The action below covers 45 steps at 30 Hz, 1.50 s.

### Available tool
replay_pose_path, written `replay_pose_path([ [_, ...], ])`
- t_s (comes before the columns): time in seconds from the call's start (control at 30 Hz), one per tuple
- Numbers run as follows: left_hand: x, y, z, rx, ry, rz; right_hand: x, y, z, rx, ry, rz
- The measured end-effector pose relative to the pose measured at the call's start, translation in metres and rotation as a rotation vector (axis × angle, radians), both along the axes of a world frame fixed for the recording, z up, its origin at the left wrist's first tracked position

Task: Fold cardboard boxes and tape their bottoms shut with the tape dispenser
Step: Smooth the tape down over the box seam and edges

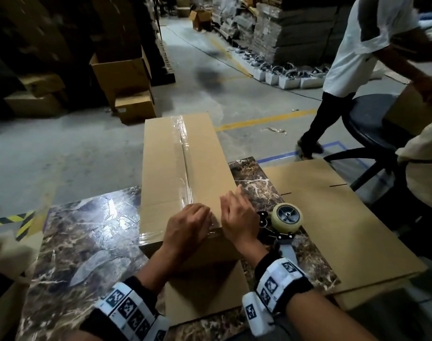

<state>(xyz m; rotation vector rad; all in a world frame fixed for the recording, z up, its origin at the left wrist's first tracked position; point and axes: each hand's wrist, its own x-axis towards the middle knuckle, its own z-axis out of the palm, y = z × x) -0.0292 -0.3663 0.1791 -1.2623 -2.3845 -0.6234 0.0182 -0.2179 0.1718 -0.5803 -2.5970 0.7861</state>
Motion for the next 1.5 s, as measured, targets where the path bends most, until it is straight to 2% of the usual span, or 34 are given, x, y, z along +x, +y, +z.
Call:
replay_pose_path([
  [0.07,-0.009,-0.013,-0.001,-0.079,0.017,-0.078,0.002,-0.003,-0.011,0.108,0.135,0.016],
  [0.13,-0.018,-0.021,-0.004,-0.173,0.038,-0.144,0.003,0.004,-0.015,0.172,0.190,0.052],
  [0.33,-0.035,-0.042,-0.018,-0.506,0.033,-0.191,0.007,0.024,-0.036,0.476,0.091,0.267],
  [0.5,-0.032,-0.040,-0.020,-0.479,0.140,-0.158,0.010,0.036,-0.032,0.624,0.034,0.391],
  [0.57,-0.032,-0.041,-0.020,-0.485,0.155,-0.168,0.012,0.039,-0.029,0.636,-0.036,0.442],
  [0.7,-0.031,-0.039,-0.013,-0.614,0.018,-0.171,0.017,0.041,-0.009,0.636,-0.140,0.484],
  [0.83,-0.034,-0.039,0.001,-0.597,-0.039,-0.157,0.007,0.043,0.014,0.531,-0.064,0.457],
  [1.1,-0.030,-0.043,-0.010,-0.589,-0.043,-0.022,0.012,0.048,-0.034,0.497,0.175,0.406],
  [1.27,-0.028,-0.041,-0.008,-0.653,-0.036,0.006,0.012,0.054,-0.032,0.510,0.157,0.477],
  [1.4,-0.027,-0.041,-0.005,-0.615,-0.044,0.004,0.019,0.040,-0.021,0.471,0.110,0.388],
  [1.5,-0.032,-0.042,-0.003,-0.598,-0.113,-0.018,0.010,0.019,-0.001,0.489,0.069,0.265],
])
